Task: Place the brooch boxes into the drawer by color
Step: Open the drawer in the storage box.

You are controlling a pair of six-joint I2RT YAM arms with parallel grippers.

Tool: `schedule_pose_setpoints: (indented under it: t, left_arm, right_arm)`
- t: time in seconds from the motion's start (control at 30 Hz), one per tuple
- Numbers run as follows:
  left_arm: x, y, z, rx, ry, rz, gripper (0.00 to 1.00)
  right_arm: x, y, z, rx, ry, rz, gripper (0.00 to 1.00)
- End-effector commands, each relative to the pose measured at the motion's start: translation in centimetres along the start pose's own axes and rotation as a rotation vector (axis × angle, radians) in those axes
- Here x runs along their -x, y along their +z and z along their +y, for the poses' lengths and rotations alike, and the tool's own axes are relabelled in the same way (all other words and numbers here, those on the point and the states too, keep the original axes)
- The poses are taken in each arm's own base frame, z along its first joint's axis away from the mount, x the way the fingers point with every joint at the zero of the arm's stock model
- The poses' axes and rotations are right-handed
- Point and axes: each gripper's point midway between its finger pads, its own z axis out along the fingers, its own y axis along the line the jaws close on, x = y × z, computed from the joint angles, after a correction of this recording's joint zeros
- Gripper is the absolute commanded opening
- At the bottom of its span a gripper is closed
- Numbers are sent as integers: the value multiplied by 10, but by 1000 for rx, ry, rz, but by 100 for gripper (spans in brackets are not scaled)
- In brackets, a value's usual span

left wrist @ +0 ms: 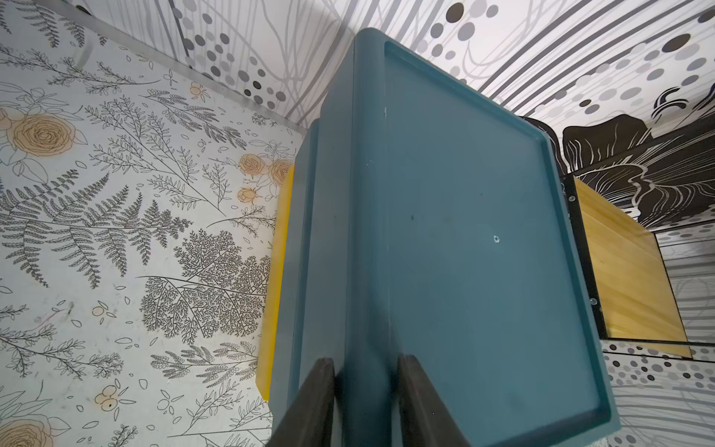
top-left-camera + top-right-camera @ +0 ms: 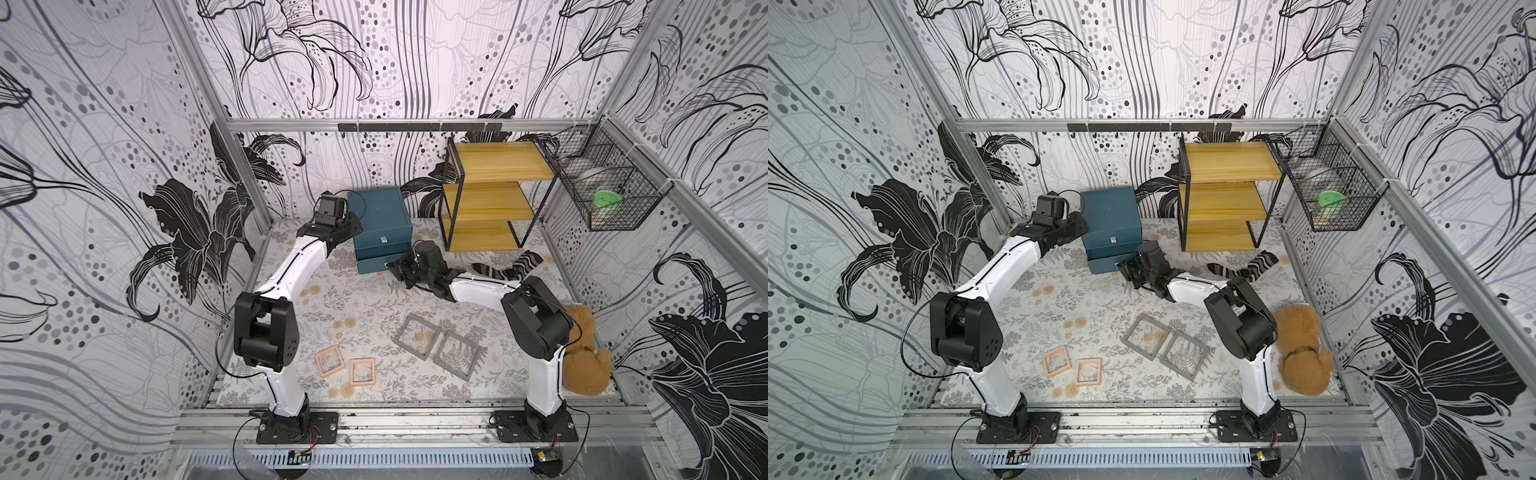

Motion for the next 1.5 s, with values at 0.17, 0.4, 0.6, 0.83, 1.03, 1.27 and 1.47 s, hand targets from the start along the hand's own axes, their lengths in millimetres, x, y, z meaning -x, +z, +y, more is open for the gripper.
schedule_pose_setpoints:
  t: [0.17,0.4,0.6,0.83,1.03,1.27,1.47]
  left_arm:
    - [-16,7,0,7,20,64,32]
    - [-16,8,0,5,13,62,32]
    - [-16,9,-1,2,11,62,32]
    - [-15,9,-1,0,11,62,32]
    - [-13,8,-2,0,13,60,32]
    - [-13,8,-3,1,15,60,32]
    - [-13,8,-2,2,14,60,32]
  right_arm:
    - [-23,-24,-8,-62,3,17,0]
    - [-34,-37,-21,-134,-3,40,0]
    - [-42,-45,-32,-190,12,51,0]
    - [-46,-52,-36,-215,15,66,0]
    - [-51,-58,-47,-260,39,86,0]
    - [-59,-64,-61,-332,74,118,0]
    - [-62,-63,-63,-375,75,141,0]
